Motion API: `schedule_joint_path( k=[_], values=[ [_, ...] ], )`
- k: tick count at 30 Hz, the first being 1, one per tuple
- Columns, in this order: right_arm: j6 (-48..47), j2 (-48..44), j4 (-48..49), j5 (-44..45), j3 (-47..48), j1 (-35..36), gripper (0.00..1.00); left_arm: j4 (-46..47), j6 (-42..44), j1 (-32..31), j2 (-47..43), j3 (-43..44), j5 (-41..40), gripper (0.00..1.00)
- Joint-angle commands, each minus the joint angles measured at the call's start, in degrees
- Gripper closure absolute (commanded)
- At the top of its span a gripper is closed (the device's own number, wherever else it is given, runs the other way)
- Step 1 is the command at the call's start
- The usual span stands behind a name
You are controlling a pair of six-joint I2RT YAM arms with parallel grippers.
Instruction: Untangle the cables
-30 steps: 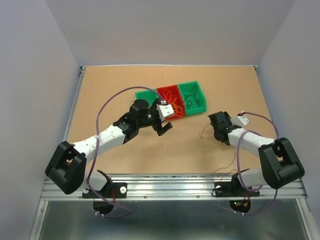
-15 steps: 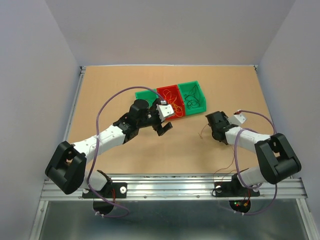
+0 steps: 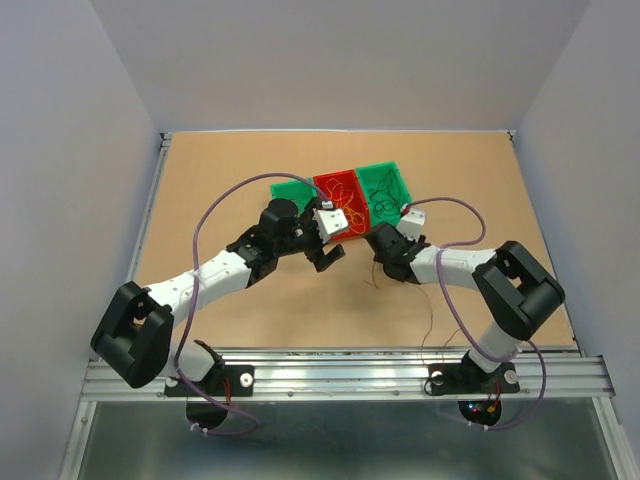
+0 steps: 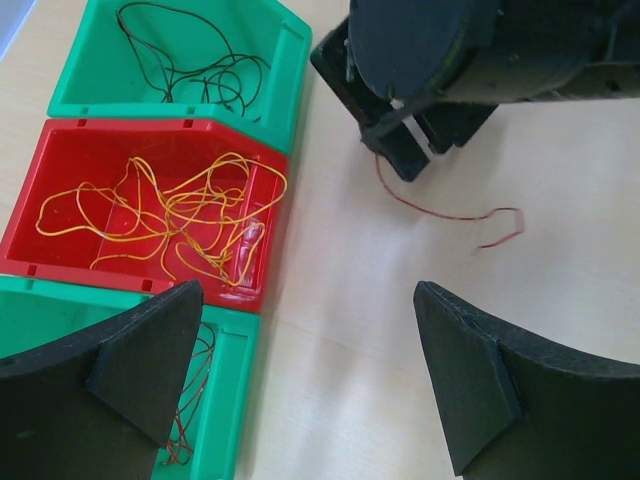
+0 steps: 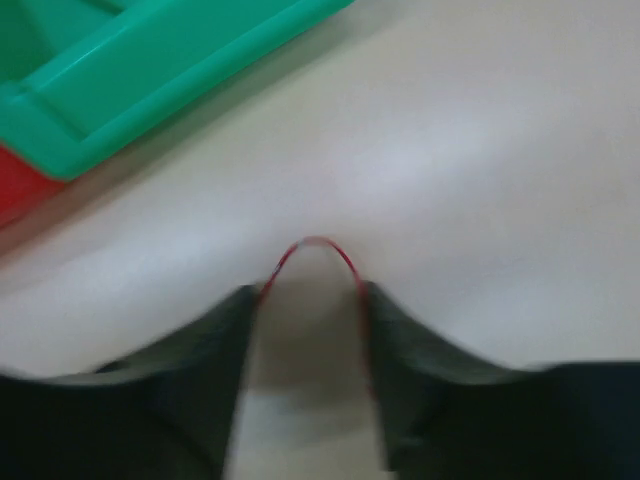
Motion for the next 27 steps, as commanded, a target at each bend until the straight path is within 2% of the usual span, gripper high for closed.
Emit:
schedule_joint_path(
  k=[1, 2, 8, 12, 17, 22, 27],
  values=[
    [-5.0, -1.9, 3.6, -8.2, -0.1, 2.6, 0.58, 0.7, 0.7, -0.3, -1.3, 1.3, -0.3, 0.01],
    [-4.8, -4.6, 4.1, -9.8, -1.5, 2.7, 0.99, 0.7, 0.7, -0.3, -1.4, 1.3, -0.7, 0.01],
    [-7.3, -18.9, 11.9, -16.2, -10.4, 2.9, 0.99, 1.9, 0.1, -0.3, -2.5, 0.4, -1.7, 0.01],
    [-10.6, -31.6, 21.0, -24.9, -18.9, 2.9, 0.99, 1.4, 0.6, -0.3, -2.0, 0.6, -0.3, 0.01],
    [-12.6, -40.8, 28.0, -29.4, -24.8, 2.9, 0.99, 1.2, 0.4, -0.3, -2.1, 0.8, 1.1, 0.01],
    [-13.8, -41.5, 30.7, -31.4, -23.4, 2.9, 0.99, 3.6, -1.7, 1.2, -5.6, -0.8, 4.1, 0.01],
    [-14.3, -33.4, 33.5, -36.7, -19.5, 2.9, 1.00, 5.6, -3.2, 2.2, -7.6, -2.3, 8.2, 0.01]
  ],
)
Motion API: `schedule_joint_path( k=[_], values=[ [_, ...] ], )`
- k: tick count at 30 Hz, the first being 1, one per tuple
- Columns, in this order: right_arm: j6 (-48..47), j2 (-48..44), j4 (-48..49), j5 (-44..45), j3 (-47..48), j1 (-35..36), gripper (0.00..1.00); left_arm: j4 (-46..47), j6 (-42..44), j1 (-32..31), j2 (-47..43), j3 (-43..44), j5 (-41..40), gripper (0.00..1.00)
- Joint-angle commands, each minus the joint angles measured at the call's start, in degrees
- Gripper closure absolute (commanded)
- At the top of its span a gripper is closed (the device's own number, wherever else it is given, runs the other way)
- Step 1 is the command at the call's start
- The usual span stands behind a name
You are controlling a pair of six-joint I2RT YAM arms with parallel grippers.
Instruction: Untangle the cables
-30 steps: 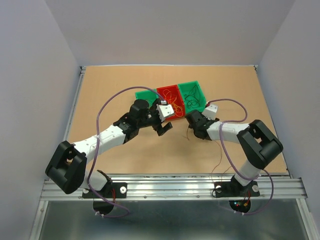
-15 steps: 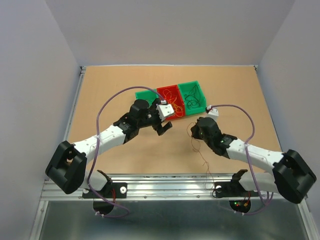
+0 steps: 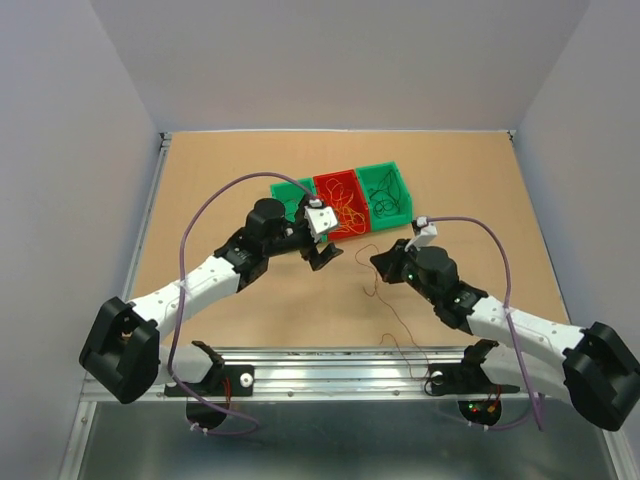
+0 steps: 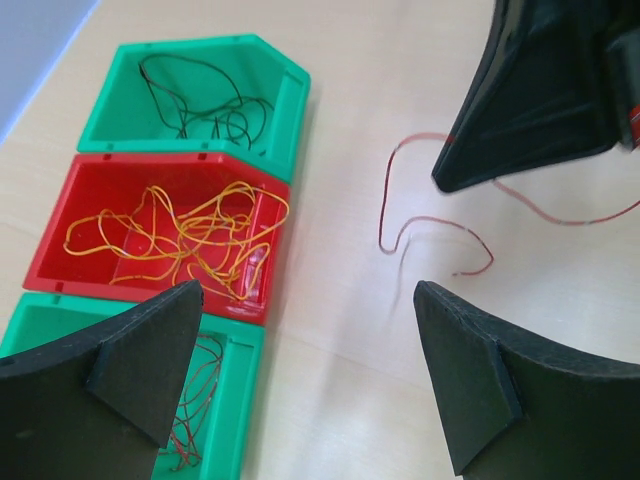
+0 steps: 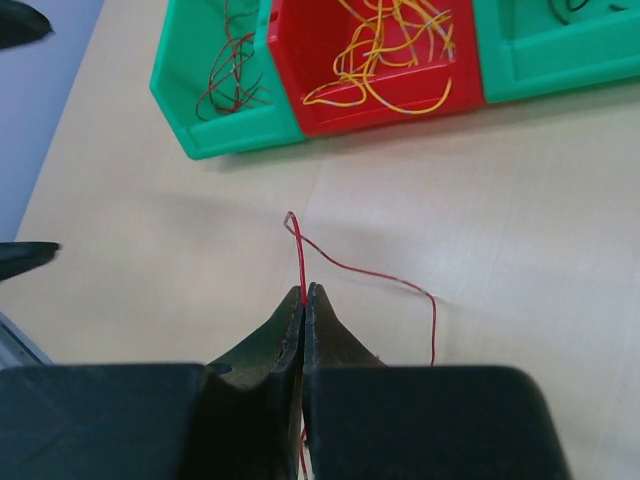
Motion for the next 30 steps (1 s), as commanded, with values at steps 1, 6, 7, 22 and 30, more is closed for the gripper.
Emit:
schedule_joint_path(
  k=[1, 6, 7, 22, 30],
  values=[
    [-1.6, 4.7, 7.7, -5.6, 4.7, 0.3, 0.99, 5.0, -2.1, 0.8, -3.1, -1.0, 5.4, 0.01],
    [-1.9, 7.8, 13.2, -6.4, 5.9, 0.7, 0.99, 4.7, -2.6, 0.7, -1.1, -0.2, 9.6, 0.01],
    [-2.2, 8.3, 14.3, -6.4, 6.3, 0.9, 1.00, 4.5, -2.8, 0.7, -0.5, 0.0, 9.7, 0.01],
    [-6.7, 16.5, 16.9, -8.9, 18.8, 3.7, 0.99, 3.8, -7.3, 0.9, 3.7, 3.9, 12.8, 0.01],
    [-7.2, 19.9, 23.5, -8.4, 19.9, 6.2, 0.99, 4.0, -9.2, 1.5, 4.8, 4.9, 13.1, 0.04]
  ],
)
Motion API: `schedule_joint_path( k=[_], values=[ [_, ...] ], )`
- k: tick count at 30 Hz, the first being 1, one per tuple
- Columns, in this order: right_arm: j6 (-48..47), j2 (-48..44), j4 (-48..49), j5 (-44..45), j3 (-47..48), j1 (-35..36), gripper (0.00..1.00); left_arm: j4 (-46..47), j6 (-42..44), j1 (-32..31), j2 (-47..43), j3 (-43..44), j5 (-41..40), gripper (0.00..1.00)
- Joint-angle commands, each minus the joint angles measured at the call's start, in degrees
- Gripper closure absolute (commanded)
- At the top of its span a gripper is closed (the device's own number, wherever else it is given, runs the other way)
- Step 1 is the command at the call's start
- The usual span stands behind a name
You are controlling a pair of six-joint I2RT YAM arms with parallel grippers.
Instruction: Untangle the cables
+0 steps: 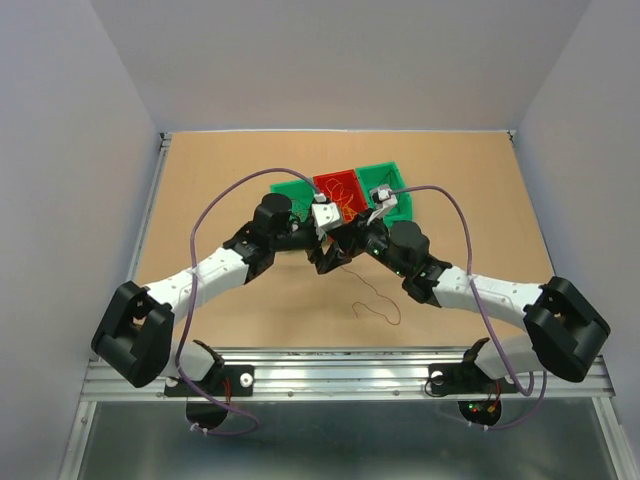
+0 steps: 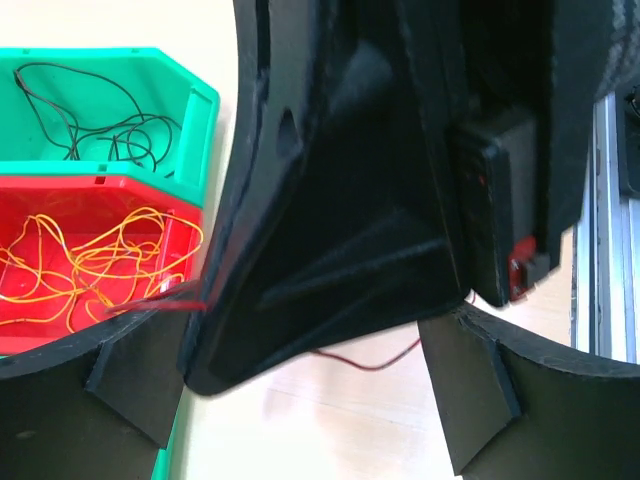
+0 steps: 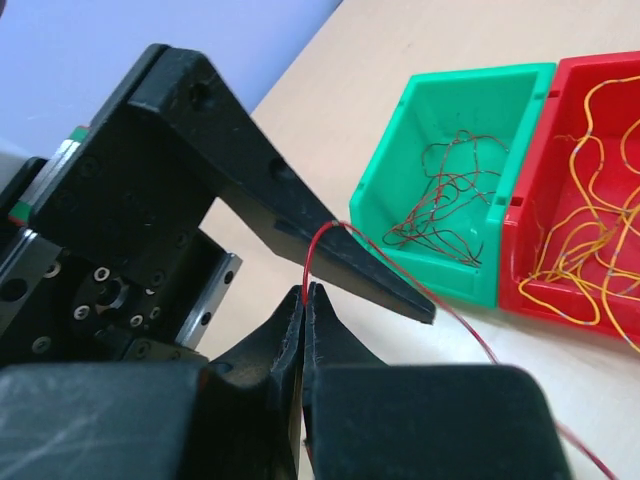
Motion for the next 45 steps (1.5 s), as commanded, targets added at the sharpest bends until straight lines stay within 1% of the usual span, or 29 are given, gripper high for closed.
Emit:
schedule_joint_path(
  k=[1, 4, 6, 7, 9, 10, 11, 13, 14, 15, 16, 20, 23, 26, 30, 33, 40, 41, 42, 43, 44, 45],
  values=[
    [-1.1, 0.9, 8.0, -0.4, 2.6, 1.5, 0.99, 2.2, -1.7, 0.8, 0.9, 3.3, 0.8, 0.08],
    [-1.2, 0.8, 9.3, 1.3, 2.3, 2.1, 0.99, 2.5, -2.7, 2.3, 1.1, 3.4, -0.7, 0.13],
    [-1.4, 0.4, 9.7, 1.4, 1.8, 2.5, 0.99, 4.2, -4.7, 4.1, 1.1, 3.0, -0.6, 0.19],
    [-1.4, 0.2, 10.1, 1.5, 1.6, 2.5, 0.99, 5.6, -5.7, 6.0, 1.2, 2.9, 0.0, 0.24],
    [-1.3, -0.2, 10.3, 1.4, 1.2, 2.8, 0.99, 6.3, -7.8, 8.1, 1.8, 3.0, 2.3, 0.31],
    [-1.3, -0.3, 10.5, 1.1, 1.1, 2.8, 0.99, 6.7, -8.4, 9.5, 2.3, 3.1, 3.0, 0.40],
    [-1.2, -0.6, 10.7, 1.0, 0.9, 3.0, 0.99, 6.6, -8.5, 9.8, 3.0, 3.5, 3.8, 0.46],
    [-1.1, -0.8, 10.8, 0.8, 0.8, 3.0, 0.99, 6.4, -8.3, 10.1, 3.4, 3.7, 4.5, 0.61],
    [-1.0, -0.9, 10.8, 0.7, 0.8, 3.1, 0.99, 6.4, -8.0, 10.1, 3.5, 3.8, 4.7, 0.75],
    [-1.1, -0.9, 10.8, 0.7, 0.7, 3.0, 0.99, 6.4, -7.8, 10.1, 3.4, 3.7, 5.0, 0.83],
    [-1.1, -1.1, 10.8, 0.6, 0.6, 3.0, 0.99, 6.3, -7.6, 10.1, 3.4, 3.7, 5.2, 1.00],
    [-1.1, -1.4, 10.8, 1.3, -0.1, 3.1, 0.99, 6.5, -6.2, 10.1, 1.0, 2.8, 4.8, 1.00],
    [-1.0, -1.5, 10.8, 1.7, -0.6, 3.1, 0.99, 7.5, -5.2, 10.2, -1.2, 0.7, 2.8, 1.00],
    [-1.0, -1.7, 10.7, 1.6, -0.5, 3.1, 0.99, 8.2, -4.1, 10.1, -3.0, -0.5, 3.0, 1.00],
    [-1.3, -2.2, 10.7, 1.8, -0.3, 3.2, 0.99, 8.3, -2.5, 10.0, -4.5, -1.5, 6.6, 1.00],
    [-2.4, -3.1, 9.7, 2.7, 0.1, 3.1, 0.99, 8.1, -1.5, 10.0, -5.6, -2.3, 7.9, 1.00],
    [-7.4, -5.8, 3.9, 3.5, 1.6, 3.1, 0.99, 6.7, 0.3, 9.7, -5.9, -2.2, 10.9, 1.00],
    [-8.2, -5.9, 3.2, 2.4, 2.4, 3.1, 0.98, 5.5, 0.7, 9.6, -5.7, -1.9, 11.3, 0.97],
    [-9.8, -5.9, 2.4, 1.7, 2.8, 3.0, 0.98, 4.9, 1.0, 9.6, -5.6, -1.4, 12.3, 0.92],
    [-10.6, -5.8, 1.0, 0.2, 3.6, 3.1, 0.98, 4.0, 1.7, 9.6, -5.4, -1.2, 12.9, 0.78],
    [-11.9, -5.9, 0.6, 0.2, 3.8, 3.1, 0.98, 3.7, 2.0, 9.6, -5.6, -1.1, 13.4, 0.70],
    [-12.5, -5.9, 0.2, -2.0, 3.8, 3.1, 0.98, 3.4, 2.3, 9.6, -5.6, -1.1, 14.6, 0.64]
  ],
)
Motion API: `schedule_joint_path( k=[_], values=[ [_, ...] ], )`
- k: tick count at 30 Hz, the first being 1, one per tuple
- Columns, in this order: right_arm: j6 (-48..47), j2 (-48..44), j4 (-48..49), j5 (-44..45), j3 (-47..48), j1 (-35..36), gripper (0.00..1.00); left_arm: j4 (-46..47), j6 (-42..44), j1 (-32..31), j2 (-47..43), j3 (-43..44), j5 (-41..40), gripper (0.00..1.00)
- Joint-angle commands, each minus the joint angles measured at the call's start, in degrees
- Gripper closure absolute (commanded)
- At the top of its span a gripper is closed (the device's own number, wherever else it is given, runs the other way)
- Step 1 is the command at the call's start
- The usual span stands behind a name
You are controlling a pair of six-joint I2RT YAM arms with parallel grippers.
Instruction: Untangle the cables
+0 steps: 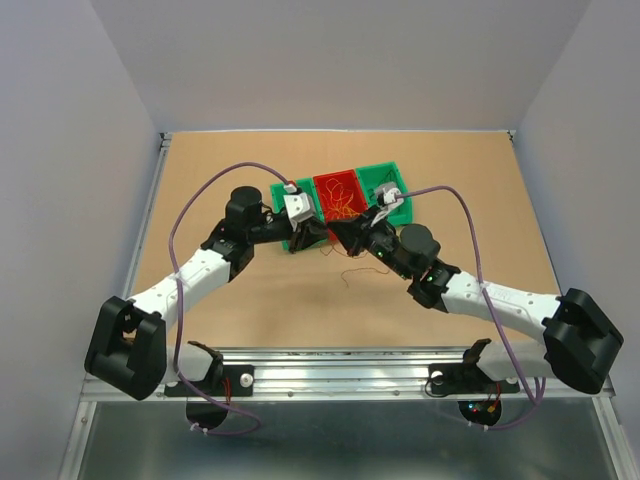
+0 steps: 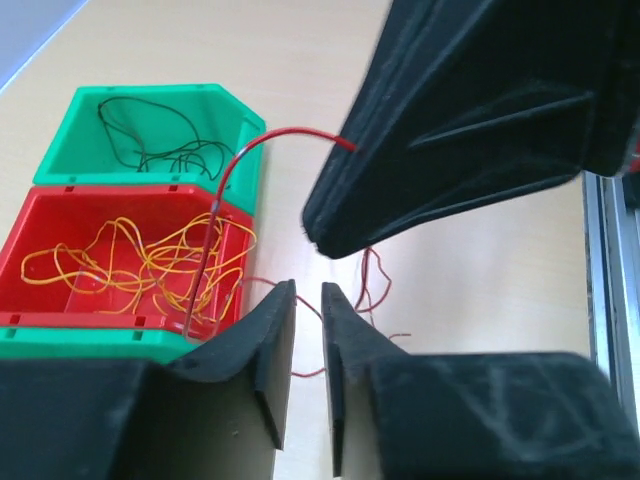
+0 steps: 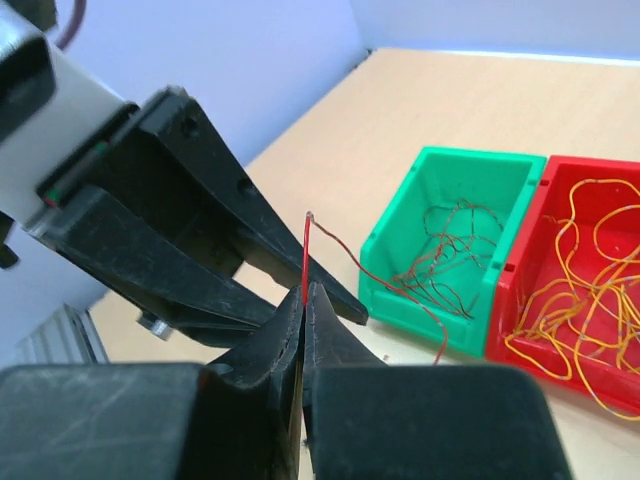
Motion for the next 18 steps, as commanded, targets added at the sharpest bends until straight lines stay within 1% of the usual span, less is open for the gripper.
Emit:
schedule_joint_path(
  k=[1, 2, 3, 5, 7, 8, 11, 12, 14, 16, 18],
  values=[
    [-5.8, -1.2, -2.7, -5.0, 3.8, 0.5, 0.98, -1.0, 2.9, -0.4, -1.8, 1.2, 5.4, 0.58],
    [-6.5, -1.5, -2.9, -5.6, 3.6, 0.6, 0.98, -1.0, 3.4, -0.3, -2.4, 1.0, 5.8, 0.45],
    [-6.7, -2.1, -3.1, -6.1, 3.5, 0.6, 0.98, -1.0, 3.6, -0.3, -2.7, 0.6, 5.7, 0.41],
    [-7.3, -2.8, -3.5, -6.8, 3.1, 0.6, 0.98, -0.3, 3.1, -0.3, -4.1, 0.1, 4.6, 0.35],
    [-7.2, -4.3, -4.2, -6.1, 2.4, 0.6, 0.98, 0.6, 2.3, -0.3, -5.4, -0.9, 1.8, 0.31],
    [-7.1, -4.9, -4.4, -4.9, 2.2, 0.6, 0.98, 1.7, 2.1, -0.2, -6.1, -1.3, 0.8, 0.20],
    [-7.1, -7.1, -4.8, -2.2, 0.7, 0.6, 0.98, 3.7, 0.9, -0.3, -9.2, -3.1, -2.8, 0.04],
    [-7.1, -7.6, -4.9, -0.1, 0.2, 0.6, 0.98, 4.0, 0.6, -0.3, -10.6, -3.7, -4.3, 0.03],
    [-7.4, -8.8, -4.8, 1.0, -1.0, 0.6, 0.99, 4.8, 0.6, -0.3, -11.8, -4.3, -5.0, 0.01],
    [-8.4, -9.0, -4.9, -0.1, -1.3, 0.6, 0.99, 5.0, 1.1, -0.3, -12.9, -5.0, -5.3, 0.01],
    [-9.3, -9.0, -4.9, -3.4, -1.7, 0.6, 0.99, 5.3, 1.4, -0.3, -13.3, -5.2, -4.9, 0.01]
  ],
)
